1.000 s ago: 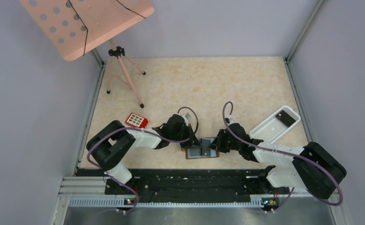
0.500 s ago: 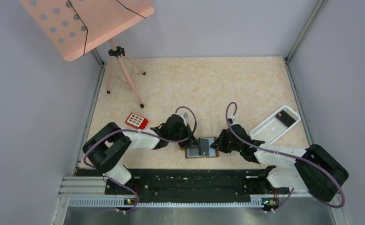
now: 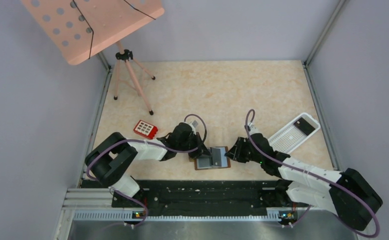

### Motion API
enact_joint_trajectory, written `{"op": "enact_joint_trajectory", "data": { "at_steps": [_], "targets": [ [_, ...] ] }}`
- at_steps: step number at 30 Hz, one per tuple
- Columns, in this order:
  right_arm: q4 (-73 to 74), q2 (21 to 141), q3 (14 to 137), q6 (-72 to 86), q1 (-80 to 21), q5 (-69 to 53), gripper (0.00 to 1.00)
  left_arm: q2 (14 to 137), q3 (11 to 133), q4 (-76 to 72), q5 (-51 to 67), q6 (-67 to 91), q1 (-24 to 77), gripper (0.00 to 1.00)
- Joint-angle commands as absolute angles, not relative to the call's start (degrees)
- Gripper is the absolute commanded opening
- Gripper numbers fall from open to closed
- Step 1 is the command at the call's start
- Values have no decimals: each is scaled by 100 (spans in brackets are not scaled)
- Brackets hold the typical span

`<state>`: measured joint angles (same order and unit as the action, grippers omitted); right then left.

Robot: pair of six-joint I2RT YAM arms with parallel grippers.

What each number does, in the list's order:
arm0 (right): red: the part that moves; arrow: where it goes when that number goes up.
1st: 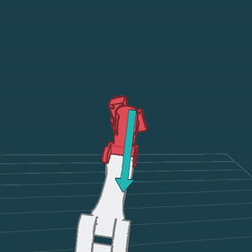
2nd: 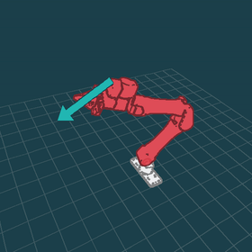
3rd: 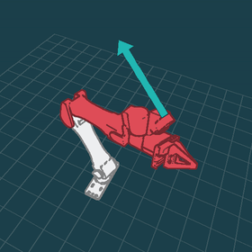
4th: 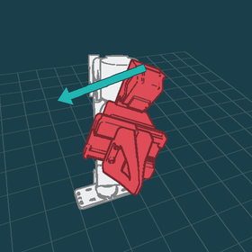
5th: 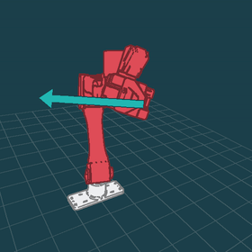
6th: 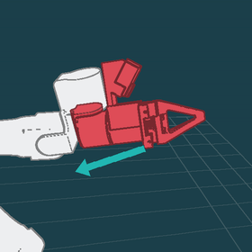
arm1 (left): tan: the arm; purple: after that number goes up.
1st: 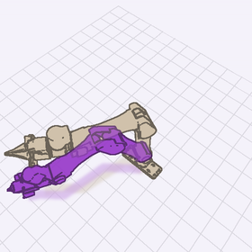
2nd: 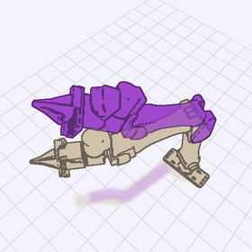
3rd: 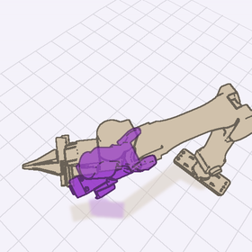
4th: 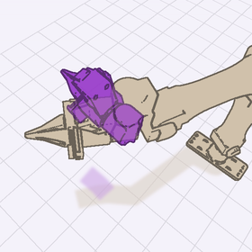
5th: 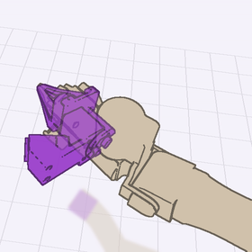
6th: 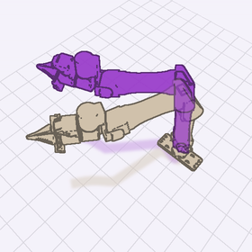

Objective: Take the credit cards out of the card holder
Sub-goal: Remove the credit card from the card holder.

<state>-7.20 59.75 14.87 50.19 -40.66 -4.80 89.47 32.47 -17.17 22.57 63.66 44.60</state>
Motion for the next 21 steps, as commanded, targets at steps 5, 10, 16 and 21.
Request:
{"op": "enact_joint_trajectory", "data": {
  "at_steps": [5,10,16,21],
  "targets": [
    [-951,5535,1641,4324,-3742,-1364,31,8728,3092,-2630,2628,6544,4430,0],
    [-1311,5766,1689,4321,-3735,-1658,30,8860,3016,-2850,2678,6638,4421,0],
    [-1466,6221,1919,4322,-3735,-1769,25,8914,2936,-2776,2593,6519,4371,0],
    [-1133,6068,2122,4173,-3733,-1681,26,8696,3075,-2172,2463,6144,4329,0]
  ]
}}
